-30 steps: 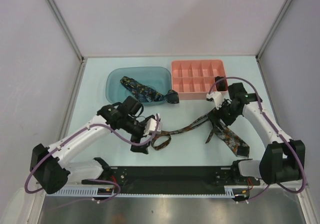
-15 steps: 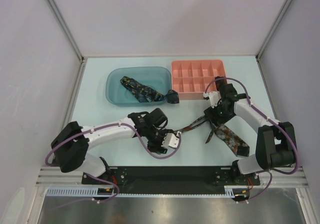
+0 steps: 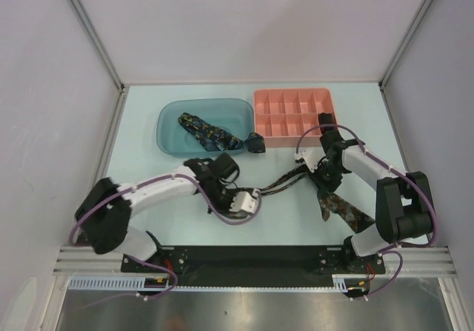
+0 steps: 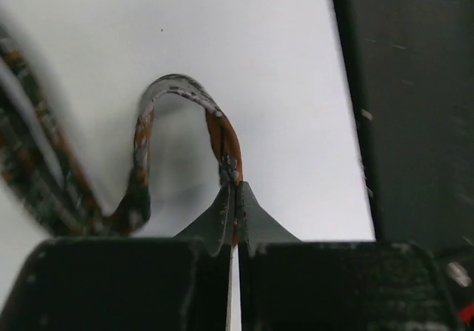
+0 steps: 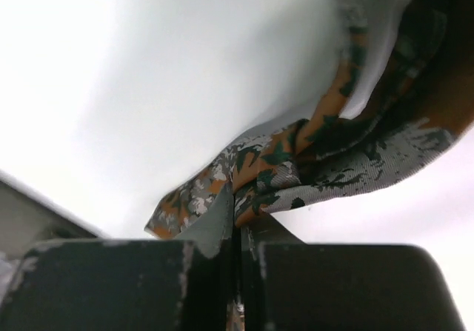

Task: Roll the ties
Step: Flatten out the tie at the center of the board.

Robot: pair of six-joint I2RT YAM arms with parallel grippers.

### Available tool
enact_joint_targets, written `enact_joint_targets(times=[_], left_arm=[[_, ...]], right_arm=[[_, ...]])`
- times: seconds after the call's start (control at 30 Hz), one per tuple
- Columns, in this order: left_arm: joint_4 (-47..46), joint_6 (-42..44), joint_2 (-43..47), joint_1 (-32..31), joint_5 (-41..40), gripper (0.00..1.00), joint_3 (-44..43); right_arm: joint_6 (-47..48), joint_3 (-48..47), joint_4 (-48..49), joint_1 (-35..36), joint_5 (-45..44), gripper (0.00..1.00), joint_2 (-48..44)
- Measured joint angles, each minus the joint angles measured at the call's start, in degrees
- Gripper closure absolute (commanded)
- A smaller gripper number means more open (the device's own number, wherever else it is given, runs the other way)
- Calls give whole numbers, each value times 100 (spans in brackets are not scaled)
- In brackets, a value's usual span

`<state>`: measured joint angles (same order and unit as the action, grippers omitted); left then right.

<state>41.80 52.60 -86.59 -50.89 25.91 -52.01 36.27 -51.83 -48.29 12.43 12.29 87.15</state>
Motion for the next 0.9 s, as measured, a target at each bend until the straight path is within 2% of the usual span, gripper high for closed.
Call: enact_joint_targets(times=[0.07, 0.13, 0.2, 0.3, 0.33, 0.37, 0.4, 0.43, 0.47, 0.57, 0.67, 0.83, 0.9], left_arm=[[778, 509, 562, 553, 514, 100, -227], [1493, 1099, 1134, 1178, 896, 93, -546], [2065, 1810, 1622, 1814, 1038, 82, -741], [2693, 2920, 1923, 2752, 1075, 64, -518], [2881, 3246, 1899, 2927, 1038, 56, -391], [3049, 3517, 1775, 3447, 994, 37, -317], [3154, 3703, 1593, 3696, 970, 29, -308], [3235, 3862, 1274, 4024, 975, 8, -341], [3257, 3967, 1034, 4218, 977, 1, -396], [3283, 4015, 466, 4736, 1104, 0, -796], [3259, 3812, 544, 4653, 1388, 3, -1084], [2865, 2787, 905, 3246, 1434, 32, -1051], [2636, 2380, 927, 2739, 1307, 36, -826]], right_arm=[[544, -28, -479, -94, 155, 100, -142], [1073, -81, -977, -216, 269, 100, -310], [1674, -166, -1510, -374, 354, 100, -415], [2516, -273, -2146, -505, 387, 100, -330], [2695, -317, -2297, -505, 393, 100, -234], [2903, -380, -2428, -507, 402, 100, -81], [3080, -461, -2538, -516, 407, 100, 118], [3222, -549, -2590, -518, 409, 100, 341], [3322, -627, -2623, -527, 404, 100, 516], [3526, -1073, -2734, -568, 426, 100, 1143], [3532, -1670, -2750, -595, 546, 100, 1641], [3425, -2328, -2734, -697, 756, 100, 2144], [3379, -2387, -2730, -761, 778, 100, 2264]])
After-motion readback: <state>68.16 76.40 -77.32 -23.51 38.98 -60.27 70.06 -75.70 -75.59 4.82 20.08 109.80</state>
